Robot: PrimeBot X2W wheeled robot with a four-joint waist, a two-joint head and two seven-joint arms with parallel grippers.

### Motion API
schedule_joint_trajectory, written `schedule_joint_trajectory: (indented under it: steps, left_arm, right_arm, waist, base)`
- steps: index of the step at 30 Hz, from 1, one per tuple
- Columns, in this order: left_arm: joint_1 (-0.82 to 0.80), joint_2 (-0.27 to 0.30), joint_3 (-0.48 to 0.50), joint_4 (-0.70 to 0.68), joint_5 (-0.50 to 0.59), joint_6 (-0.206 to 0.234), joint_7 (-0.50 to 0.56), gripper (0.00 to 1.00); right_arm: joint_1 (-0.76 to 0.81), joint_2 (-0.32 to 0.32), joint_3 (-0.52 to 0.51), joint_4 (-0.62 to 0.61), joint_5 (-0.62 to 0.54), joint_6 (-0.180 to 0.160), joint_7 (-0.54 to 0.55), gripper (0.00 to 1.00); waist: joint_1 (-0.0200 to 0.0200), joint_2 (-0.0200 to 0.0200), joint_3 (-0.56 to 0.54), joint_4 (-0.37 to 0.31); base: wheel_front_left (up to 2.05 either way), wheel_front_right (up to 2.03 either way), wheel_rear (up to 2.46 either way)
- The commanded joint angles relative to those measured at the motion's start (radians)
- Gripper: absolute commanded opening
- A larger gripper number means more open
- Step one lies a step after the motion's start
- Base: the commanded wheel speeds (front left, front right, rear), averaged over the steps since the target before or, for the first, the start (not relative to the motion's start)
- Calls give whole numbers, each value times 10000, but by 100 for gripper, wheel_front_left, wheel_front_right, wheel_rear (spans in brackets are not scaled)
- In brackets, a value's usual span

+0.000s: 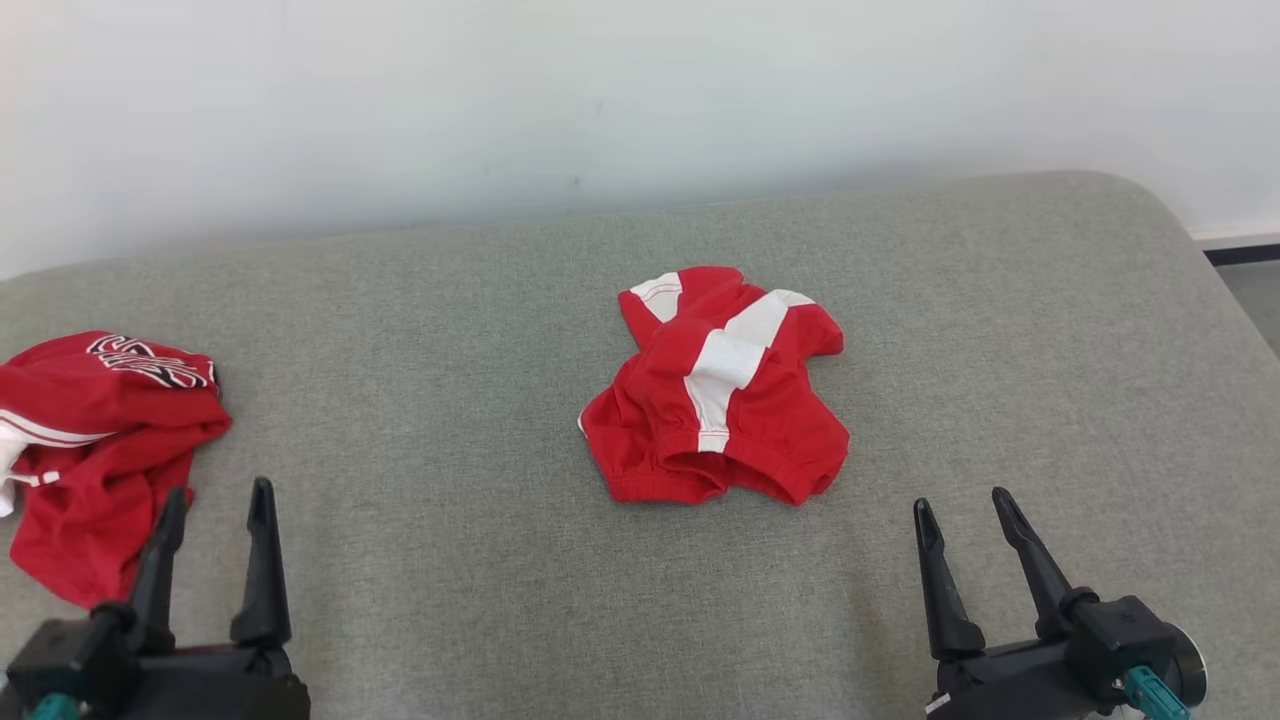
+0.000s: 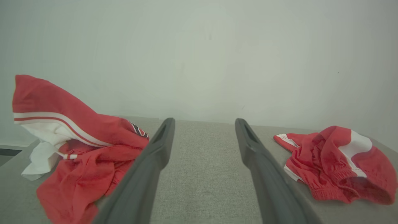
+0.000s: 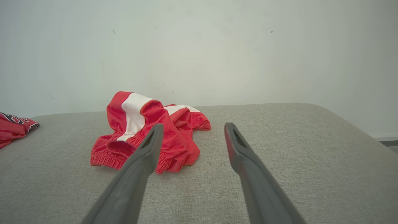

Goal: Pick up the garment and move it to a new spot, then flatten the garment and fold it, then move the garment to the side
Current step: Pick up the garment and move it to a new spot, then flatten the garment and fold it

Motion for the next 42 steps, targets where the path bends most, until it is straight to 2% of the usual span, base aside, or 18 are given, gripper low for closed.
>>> schedule_joint_trajectory:
  steps: [1, 7, 17, 42]
  left_arm:
    - [329, -109, 58, -148, 207, 67, -9, 100]
    - [917, -554, 162, -563, 581, 95, -9, 100]
    - [1499, -965, 276, -1090, 904, -26, -8, 100]
    - [1565, -1139, 121, -875, 1161, -222, -8, 100]
  right_arm:
    - [119, -28, -48, 13, 39, -22, -51, 100]
    - [179, 4, -45, 84, 36, -22, -51, 100]
    - [297, 50, -105, 222, 121, -22, -52, 100]
    - [295, 92, -52, 327, 79, -22, -53, 100]
  waist:
    - [2, 1, -71, 71]
    - [2, 1, -130, 141]
    - [2, 1, -236, 185]
    - [2, 1, -108, 297]
  base:
    - [0, 0, 0]
    - [0, 0, 0]
    - [0, 0, 0]
    - [0, 0, 0]
